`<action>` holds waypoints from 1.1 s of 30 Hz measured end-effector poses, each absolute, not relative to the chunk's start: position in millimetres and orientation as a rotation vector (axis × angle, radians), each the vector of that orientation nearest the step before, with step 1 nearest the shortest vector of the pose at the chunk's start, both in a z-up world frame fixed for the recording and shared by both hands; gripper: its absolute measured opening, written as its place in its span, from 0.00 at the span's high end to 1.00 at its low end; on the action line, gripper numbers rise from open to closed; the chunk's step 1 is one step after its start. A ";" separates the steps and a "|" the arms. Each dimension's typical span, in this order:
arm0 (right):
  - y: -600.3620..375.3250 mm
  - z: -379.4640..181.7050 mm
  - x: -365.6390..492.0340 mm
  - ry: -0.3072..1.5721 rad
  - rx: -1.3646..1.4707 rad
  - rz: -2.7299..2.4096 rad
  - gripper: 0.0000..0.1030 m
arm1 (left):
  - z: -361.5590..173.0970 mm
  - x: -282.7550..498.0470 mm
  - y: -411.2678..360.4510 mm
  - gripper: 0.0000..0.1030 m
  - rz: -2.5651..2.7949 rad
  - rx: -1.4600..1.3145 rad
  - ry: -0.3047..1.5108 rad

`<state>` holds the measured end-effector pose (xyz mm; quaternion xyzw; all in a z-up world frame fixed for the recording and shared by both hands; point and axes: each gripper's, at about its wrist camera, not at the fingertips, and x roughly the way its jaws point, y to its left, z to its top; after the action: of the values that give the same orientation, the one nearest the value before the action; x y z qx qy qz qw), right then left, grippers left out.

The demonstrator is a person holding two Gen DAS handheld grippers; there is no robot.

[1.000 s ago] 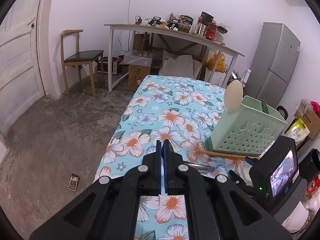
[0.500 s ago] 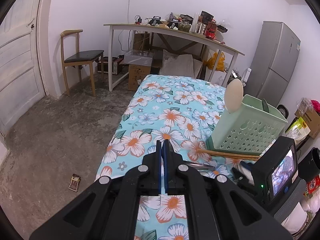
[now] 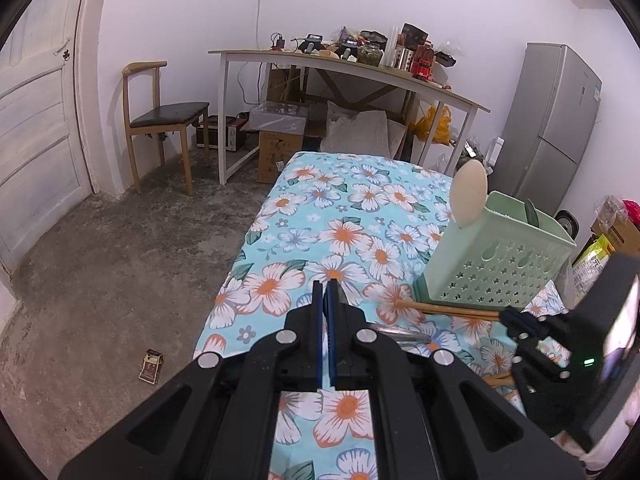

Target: Organize utensils

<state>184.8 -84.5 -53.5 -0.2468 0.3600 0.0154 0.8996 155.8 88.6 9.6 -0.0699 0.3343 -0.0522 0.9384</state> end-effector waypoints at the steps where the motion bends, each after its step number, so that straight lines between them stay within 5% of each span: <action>1: -85.4 -46.7 181.8 0.734 -0.501 0.039 0.99 | 9.5 155.5 89.1 0.99 -0.106 -0.141 0.682; 20: -222.2 56.8 169.8 0.676 0.091 0.148 0.99 | 49.5 137.9 76.7 0.99 -0.110 -0.091 0.572; 33: -247.2 89.6 154.1 0.597 0.136 0.161 0.99 | 117.3 118.8 75.9 0.99 -0.203 -0.120 0.430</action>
<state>154.1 -247.2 89.6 0.0668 0.2938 0.0790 0.9503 118.8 75.9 117.3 -0.0596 0.2126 -0.1005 0.9701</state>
